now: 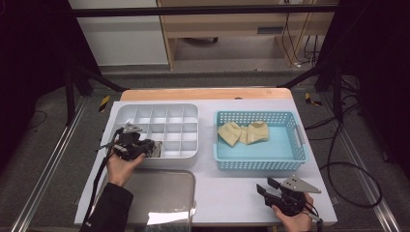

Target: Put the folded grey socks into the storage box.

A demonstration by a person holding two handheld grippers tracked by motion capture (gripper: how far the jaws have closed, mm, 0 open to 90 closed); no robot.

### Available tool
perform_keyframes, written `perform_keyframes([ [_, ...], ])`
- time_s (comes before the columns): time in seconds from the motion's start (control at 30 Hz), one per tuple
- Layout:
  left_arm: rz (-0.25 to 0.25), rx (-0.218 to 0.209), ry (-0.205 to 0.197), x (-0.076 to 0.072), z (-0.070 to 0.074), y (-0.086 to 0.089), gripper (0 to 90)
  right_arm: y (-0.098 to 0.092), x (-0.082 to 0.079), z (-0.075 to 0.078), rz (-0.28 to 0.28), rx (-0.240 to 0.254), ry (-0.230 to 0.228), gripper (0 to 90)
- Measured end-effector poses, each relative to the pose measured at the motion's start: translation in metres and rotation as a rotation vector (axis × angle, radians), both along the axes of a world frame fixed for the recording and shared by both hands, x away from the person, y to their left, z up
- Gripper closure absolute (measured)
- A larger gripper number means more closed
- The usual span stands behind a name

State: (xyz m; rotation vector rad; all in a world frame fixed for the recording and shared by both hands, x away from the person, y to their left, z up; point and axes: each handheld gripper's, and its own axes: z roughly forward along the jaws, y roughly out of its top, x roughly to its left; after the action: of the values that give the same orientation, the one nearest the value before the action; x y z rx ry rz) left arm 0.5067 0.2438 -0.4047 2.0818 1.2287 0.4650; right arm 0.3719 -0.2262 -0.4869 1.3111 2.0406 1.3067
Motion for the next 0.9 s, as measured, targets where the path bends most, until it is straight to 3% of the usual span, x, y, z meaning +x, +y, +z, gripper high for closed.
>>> perform_keyframes([
  [0.1, -0.015, 0.036, 0.015, 0.002, -0.009, -0.007, 84.0, 0.0, 0.0, -0.001, 0.001, -0.001, 0.003, 47.7],
  [0.3, -0.026, 0.053, 0.066, 0.009, -0.016, -0.011, 87.3, 0.001, 0.001, -0.002, 0.005, 0.001, 0.008, 48.6],
  [0.43, -0.026, 0.054, 0.058, 0.008, -0.016, -0.011, 86.9, 0.003, 0.001, -0.003, 0.012, 0.005, 0.012, 48.9],
  [0.5, -0.022, 0.037, 0.029, 0.004, -0.011, -0.008, 83.0, 0.004, 0.001, -0.002, 0.014, 0.005, 0.005, 49.2],
  [0.63, -0.018, -0.057, -0.067, -0.01, 0.006, 0.0, 73.5, 0.002, 0.001, -0.002, 0.017, 0.007, 0.007, 51.9],
  [0.73, -0.021, -0.097, -0.136, -0.022, 0.018, 0.005, 67.4, 0.001, 0.0, -0.001, 0.017, 0.014, 0.006, 53.3],
  [0.9, -0.028, -0.136, -0.173, -0.041, 0.023, 0.007, 61.4, -0.001, -0.001, 0.002, 0.01, 0.02, 0.001, 54.2],
])
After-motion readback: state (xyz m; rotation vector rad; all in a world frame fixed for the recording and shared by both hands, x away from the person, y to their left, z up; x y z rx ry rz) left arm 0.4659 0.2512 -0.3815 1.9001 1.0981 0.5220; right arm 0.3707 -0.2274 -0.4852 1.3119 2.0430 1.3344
